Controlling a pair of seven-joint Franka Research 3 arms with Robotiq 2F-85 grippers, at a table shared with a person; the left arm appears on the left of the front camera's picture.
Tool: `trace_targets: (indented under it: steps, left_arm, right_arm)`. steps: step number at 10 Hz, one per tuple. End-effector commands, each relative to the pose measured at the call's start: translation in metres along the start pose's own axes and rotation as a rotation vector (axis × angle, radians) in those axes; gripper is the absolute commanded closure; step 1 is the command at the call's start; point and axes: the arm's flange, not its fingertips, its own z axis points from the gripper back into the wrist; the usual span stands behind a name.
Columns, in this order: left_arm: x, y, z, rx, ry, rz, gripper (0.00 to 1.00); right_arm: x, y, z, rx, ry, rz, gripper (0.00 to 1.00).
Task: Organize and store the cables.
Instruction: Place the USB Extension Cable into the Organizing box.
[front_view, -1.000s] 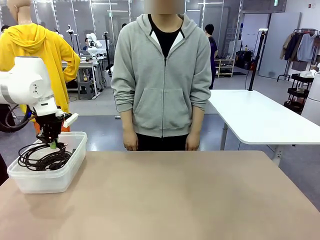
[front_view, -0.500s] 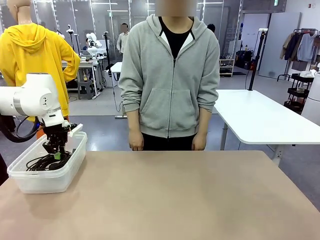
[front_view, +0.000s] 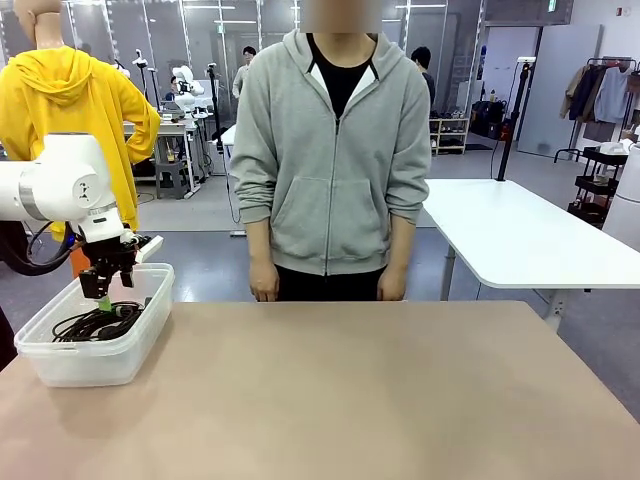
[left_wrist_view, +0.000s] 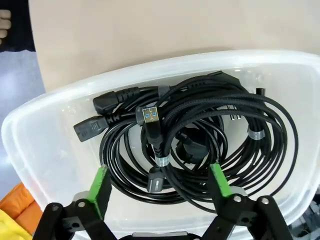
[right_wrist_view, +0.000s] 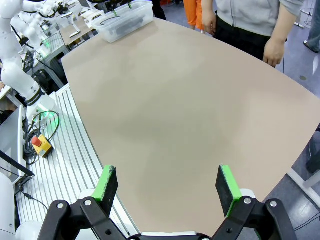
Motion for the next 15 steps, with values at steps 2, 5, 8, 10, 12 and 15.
trace_targets:
  steps: [2, 5, 8, 10, 12, 15]
  left_arm:
    - [-0.006, -0.007, 0.012, 0.004, -0.043, 0.033, 0.0]
    - [-0.005, -0.001, 0.008, 0.011, -0.013, 0.019, 0.0]
    - [-0.005, -0.001, 0.008, 0.011, -0.013, 0.019, 0.0]
    - [-0.005, -0.001, 0.008, 0.011, -0.013, 0.019, 0.0]
    - [-0.005, -0.001, 0.008, 0.011, -0.013, 0.019, 0.0]
    - [-0.005, -0.001, 0.008, 0.011, -0.013, 0.019, 0.0]
  right_arm:
    - [-0.001, 0.001, 0.002, 0.004, -0.001, 0.012, 0.0]
    - [-0.001, 0.001, 0.002, 0.004, -0.001, 0.012, 0.0]
    - [-0.001, 0.001, 0.002, 0.004, -0.001, 0.012, 0.0]
    - [-0.001, 0.001, 0.002, 0.004, -0.001, 0.012, 0.0]
    - [-0.001, 0.001, 0.002, 0.004, -0.001, 0.012, 0.0]
    - [-0.001, 0.001, 0.002, 0.004, -0.001, 0.012, 0.0]
